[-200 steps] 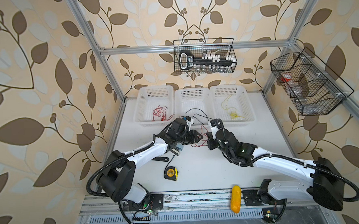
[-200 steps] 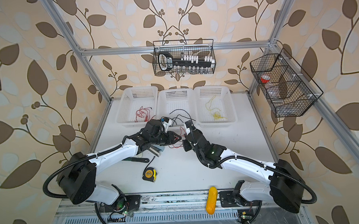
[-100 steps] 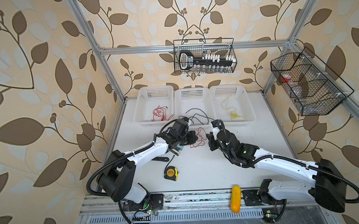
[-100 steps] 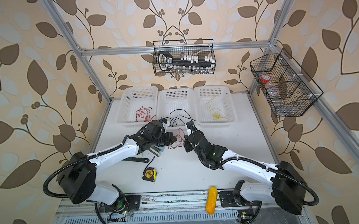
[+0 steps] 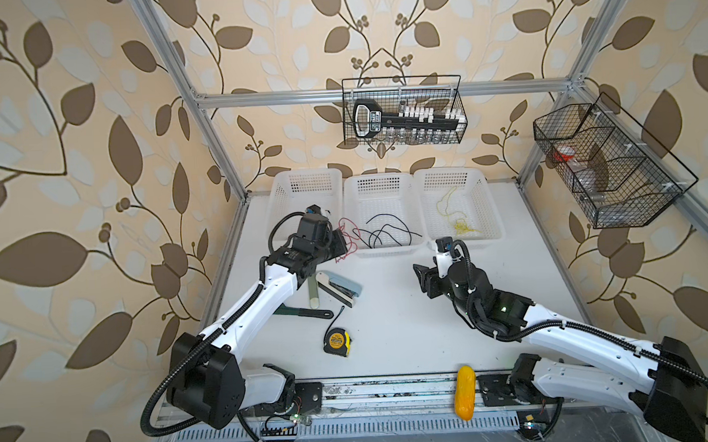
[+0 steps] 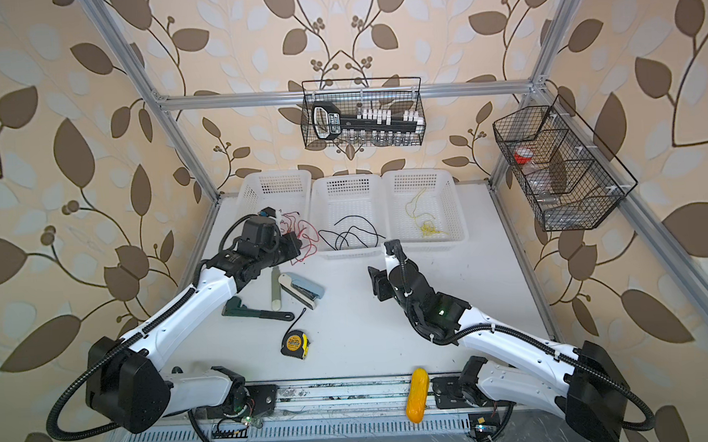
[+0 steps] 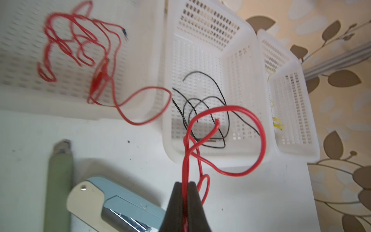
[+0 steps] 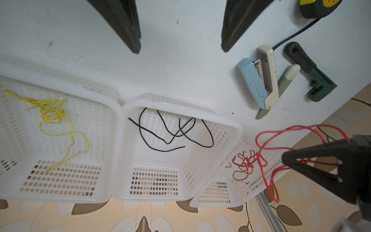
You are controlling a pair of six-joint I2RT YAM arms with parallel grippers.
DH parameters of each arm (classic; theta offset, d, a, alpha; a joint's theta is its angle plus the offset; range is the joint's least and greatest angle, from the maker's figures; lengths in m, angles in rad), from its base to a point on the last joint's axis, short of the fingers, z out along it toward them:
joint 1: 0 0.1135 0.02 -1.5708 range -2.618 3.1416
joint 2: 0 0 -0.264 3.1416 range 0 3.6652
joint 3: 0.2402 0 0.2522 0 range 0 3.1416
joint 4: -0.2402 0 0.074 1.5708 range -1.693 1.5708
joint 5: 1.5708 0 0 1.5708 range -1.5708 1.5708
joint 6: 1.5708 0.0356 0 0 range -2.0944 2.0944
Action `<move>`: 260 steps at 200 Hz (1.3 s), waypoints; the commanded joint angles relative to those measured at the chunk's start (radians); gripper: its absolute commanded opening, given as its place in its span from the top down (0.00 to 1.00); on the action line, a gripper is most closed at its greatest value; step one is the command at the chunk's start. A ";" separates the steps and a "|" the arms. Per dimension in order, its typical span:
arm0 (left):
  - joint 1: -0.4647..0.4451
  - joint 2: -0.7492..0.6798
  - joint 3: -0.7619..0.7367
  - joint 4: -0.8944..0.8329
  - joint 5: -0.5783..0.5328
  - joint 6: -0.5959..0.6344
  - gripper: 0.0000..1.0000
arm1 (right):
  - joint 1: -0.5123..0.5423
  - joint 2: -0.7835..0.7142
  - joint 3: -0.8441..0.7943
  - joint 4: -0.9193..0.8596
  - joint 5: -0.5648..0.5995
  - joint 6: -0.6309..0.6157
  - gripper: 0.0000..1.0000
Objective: Untangle the cables
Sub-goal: 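Lower the red wire into the basket nearest the left arm and open left gripper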
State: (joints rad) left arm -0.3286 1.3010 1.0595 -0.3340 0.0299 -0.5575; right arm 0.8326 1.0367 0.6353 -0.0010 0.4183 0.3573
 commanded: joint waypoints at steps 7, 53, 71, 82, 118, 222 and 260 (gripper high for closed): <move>0.085 0.019 0.101 -0.045 -0.054 0.044 1.00 | -0.003 0.016 -0.018 -0.009 -0.001 0.007 0.32; 0.232 0.253 0.265 -0.050 -0.024 0.046 1.00 | -0.003 0.016 -0.033 -0.015 -0.009 0.011 0.28; 0.267 0.354 0.333 -0.054 0.004 0.044 1.00 | -0.003 0.010 -0.034 -0.024 -0.005 0.009 0.26; 0.283 0.418 0.379 -0.071 0.020 0.045 1.00 | -0.004 0.004 -0.036 -0.029 0.000 0.006 0.25; 0.302 0.550 0.448 -0.067 0.055 0.051 1.00 | -0.006 -0.008 -0.049 -0.039 0.004 0.003 0.25; 0.302 0.514 0.448 -0.074 0.043 0.095 0.01 | -0.015 0.004 -0.047 -0.022 0.002 -0.012 0.21; 0.302 0.403 0.403 -0.114 -0.030 0.120 0.01 | -0.036 -0.031 -0.050 -0.056 0.023 -0.030 0.15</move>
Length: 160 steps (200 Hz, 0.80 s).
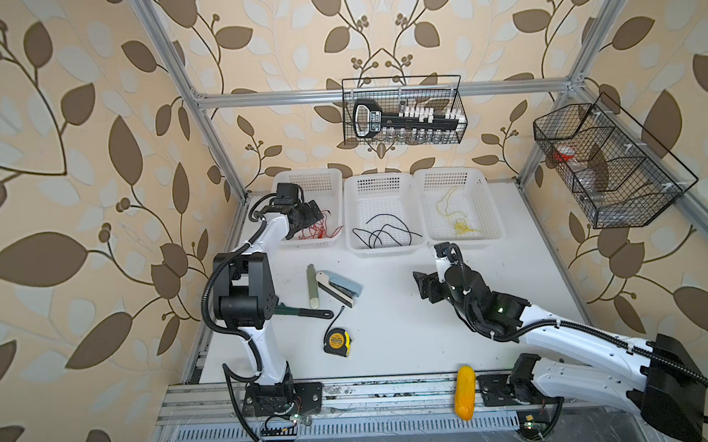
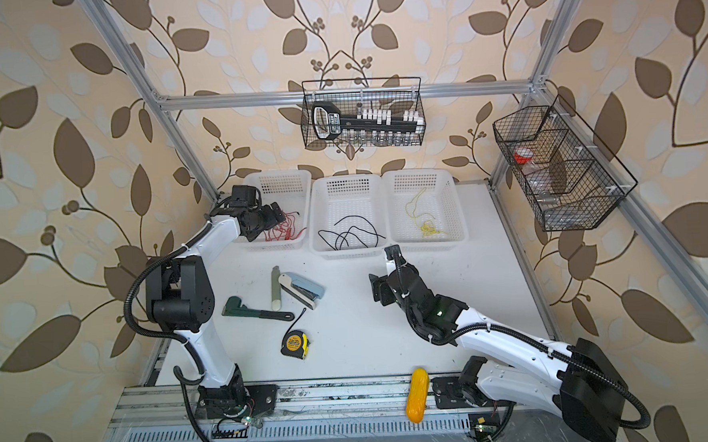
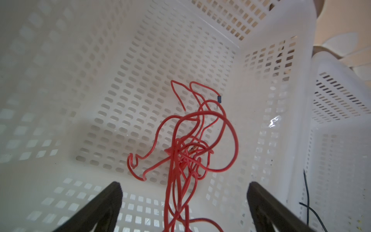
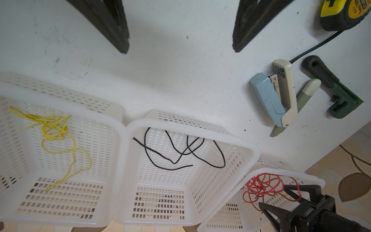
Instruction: Untangle the cables
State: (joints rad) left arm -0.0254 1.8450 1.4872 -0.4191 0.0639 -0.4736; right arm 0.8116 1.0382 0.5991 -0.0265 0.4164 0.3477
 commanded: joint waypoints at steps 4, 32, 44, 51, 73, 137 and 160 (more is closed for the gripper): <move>-0.001 -0.158 -0.039 -0.030 -0.077 0.038 0.01 | -0.019 -0.035 -0.013 -0.035 0.029 -0.024 0.15; -0.001 -0.303 -0.198 0.022 -0.142 0.053 0.01 | -0.062 -0.046 -0.011 -0.060 0.036 -0.046 0.08; -0.001 -0.361 -0.273 0.052 -0.161 0.065 0.01 | -0.092 -0.037 -0.009 -0.071 0.037 -0.053 0.03; -0.002 -0.390 -0.310 0.059 -0.189 0.062 0.01 | -0.115 -0.029 -0.007 -0.075 0.030 -0.056 0.00; -0.001 -0.483 -0.434 0.059 -0.358 0.014 0.01 | -0.211 0.011 0.021 -0.110 0.041 -0.027 0.00; -0.005 -0.723 -0.894 0.443 -0.542 0.187 0.01 | -0.418 0.056 0.003 -0.078 0.159 -0.085 0.00; -0.005 -0.677 -0.917 0.506 -0.523 0.230 0.01 | -0.509 0.052 -0.042 -0.033 0.130 -0.083 0.00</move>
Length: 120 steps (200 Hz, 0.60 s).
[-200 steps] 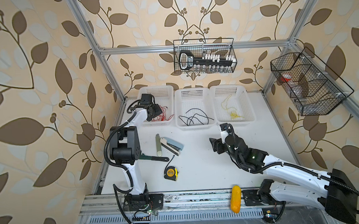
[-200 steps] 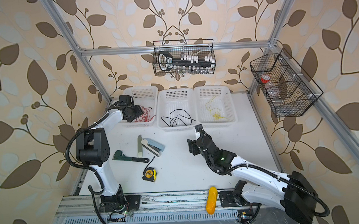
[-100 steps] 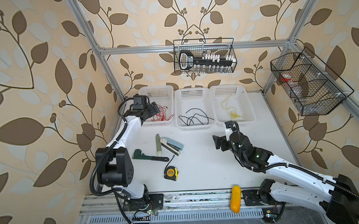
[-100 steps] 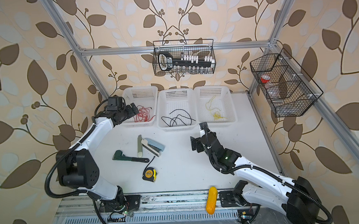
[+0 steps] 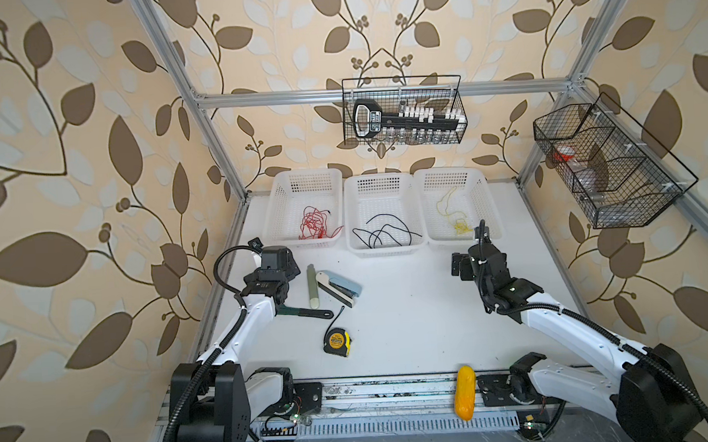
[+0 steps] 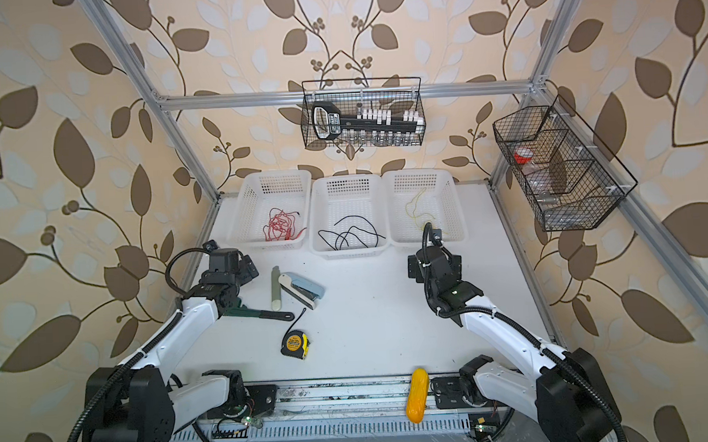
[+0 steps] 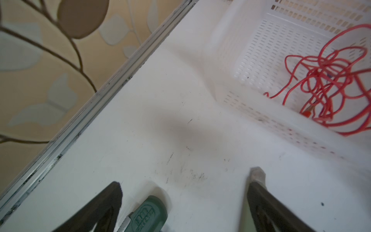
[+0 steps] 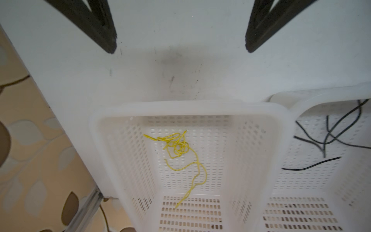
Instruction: Untangle the cables
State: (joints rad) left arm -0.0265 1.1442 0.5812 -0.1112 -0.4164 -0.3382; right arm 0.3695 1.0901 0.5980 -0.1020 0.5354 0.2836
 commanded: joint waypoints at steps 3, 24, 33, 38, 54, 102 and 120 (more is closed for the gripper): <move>-0.004 0.035 -0.012 0.206 -0.045 0.100 0.01 | -0.076 -0.003 -0.051 0.055 0.010 -0.020 0.00; -0.003 0.084 -0.078 0.361 -0.016 0.156 0.01 | -0.126 -0.038 -0.106 0.147 0.005 -0.031 0.00; -0.004 0.092 -0.130 0.479 0.017 0.174 0.01 | -0.136 -0.059 -0.137 0.206 0.008 -0.055 0.00; -0.003 0.094 -0.159 0.545 0.039 0.185 0.01 | -0.139 -0.069 -0.158 0.251 0.010 -0.073 0.00; -0.003 0.119 -0.202 0.647 0.068 0.221 0.01 | -0.154 -0.084 -0.220 0.373 0.015 -0.103 0.00; 0.004 0.259 -0.318 0.999 0.089 0.263 0.01 | -0.257 0.038 -0.340 0.698 -0.048 -0.163 0.00; 0.004 0.371 -0.349 1.195 0.091 0.285 0.01 | -0.264 0.075 -0.342 0.785 -0.068 -0.195 0.00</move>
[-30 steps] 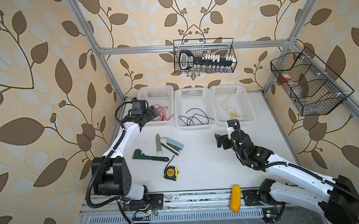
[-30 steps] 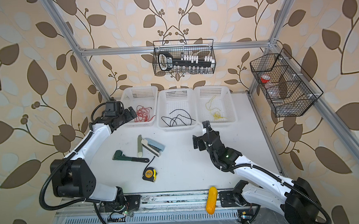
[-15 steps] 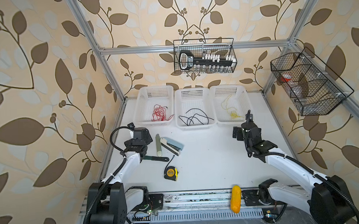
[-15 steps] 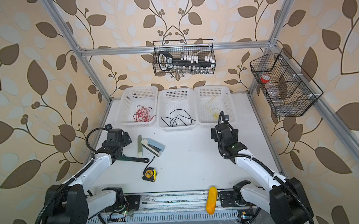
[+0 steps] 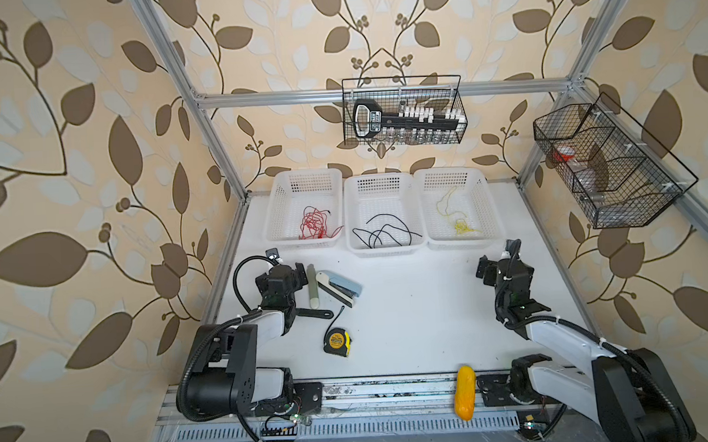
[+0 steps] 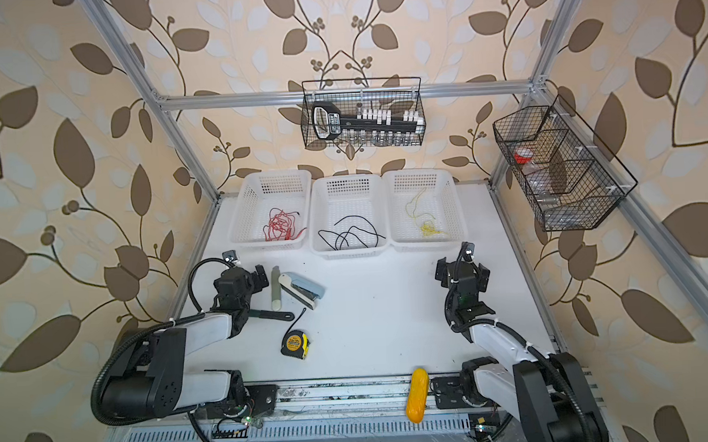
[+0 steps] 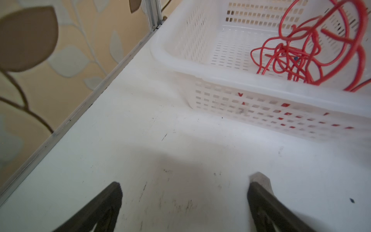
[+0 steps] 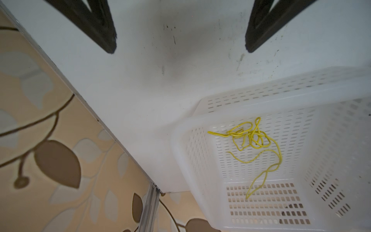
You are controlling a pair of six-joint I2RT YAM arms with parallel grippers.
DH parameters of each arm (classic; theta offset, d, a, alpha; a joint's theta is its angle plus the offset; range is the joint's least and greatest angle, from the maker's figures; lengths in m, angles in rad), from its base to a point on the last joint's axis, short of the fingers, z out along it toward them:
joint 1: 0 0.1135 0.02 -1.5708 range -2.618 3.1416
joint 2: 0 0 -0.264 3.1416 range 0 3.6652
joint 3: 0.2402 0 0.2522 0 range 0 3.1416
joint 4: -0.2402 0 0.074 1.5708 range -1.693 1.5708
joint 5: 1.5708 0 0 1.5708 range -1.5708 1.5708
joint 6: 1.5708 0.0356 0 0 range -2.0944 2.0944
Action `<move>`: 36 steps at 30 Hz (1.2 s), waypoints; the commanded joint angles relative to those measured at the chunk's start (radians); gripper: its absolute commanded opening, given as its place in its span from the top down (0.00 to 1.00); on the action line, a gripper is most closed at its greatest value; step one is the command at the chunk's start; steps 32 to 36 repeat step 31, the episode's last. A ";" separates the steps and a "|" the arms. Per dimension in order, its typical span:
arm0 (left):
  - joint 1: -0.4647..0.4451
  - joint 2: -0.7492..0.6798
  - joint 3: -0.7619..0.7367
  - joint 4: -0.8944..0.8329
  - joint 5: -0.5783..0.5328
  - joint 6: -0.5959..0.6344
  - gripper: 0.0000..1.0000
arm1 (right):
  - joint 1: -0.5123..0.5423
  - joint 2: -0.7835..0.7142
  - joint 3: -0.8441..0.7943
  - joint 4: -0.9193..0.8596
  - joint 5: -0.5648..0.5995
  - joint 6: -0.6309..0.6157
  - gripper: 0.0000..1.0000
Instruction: Untangle the cables
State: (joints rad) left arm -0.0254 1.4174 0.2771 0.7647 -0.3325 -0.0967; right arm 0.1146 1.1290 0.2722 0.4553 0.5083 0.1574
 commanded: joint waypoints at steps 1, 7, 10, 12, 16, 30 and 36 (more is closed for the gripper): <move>0.004 0.094 -0.042 0.303 0.009 0.042 0.01 | -0.009 0.038 -0.018 0.233 -0.042 -0.068 0.00; 0.005 0.070 0.100 -0.024 0.038 0.037 0.01 | -0.033 0.188 -0.098 0.556 -0.218 -0.136 0.00; 0.008 0.078 0.108 -0.027 0.040 0.036 0.01 | -0.043 0.220 -0.124 0.625 -0.242 -0.141 0.00; 0.010 0.082 0.109 -0.022 0.041 0.036 0.01 | -0.056 0.237 -0.114 0.642 -0.276 -0.139 0.00; 0.012 0.078 0.108 -0.026 0.044 0.037 0.01 | -0.058 0.230 -0.116 0.639 -0.278 -0.139 0.00; 0.010 0.077 0.107 -0.025 0.044 0.037 0.01 | -0.073 0.227 -0.107 0.613 -0.313 -0.137 0.00; 0.011 0.078 0.107 -0.025 0.044 0.037 0.01 | -0.067 0.225 -0.111 0.615 -0.297 -0.140 0.00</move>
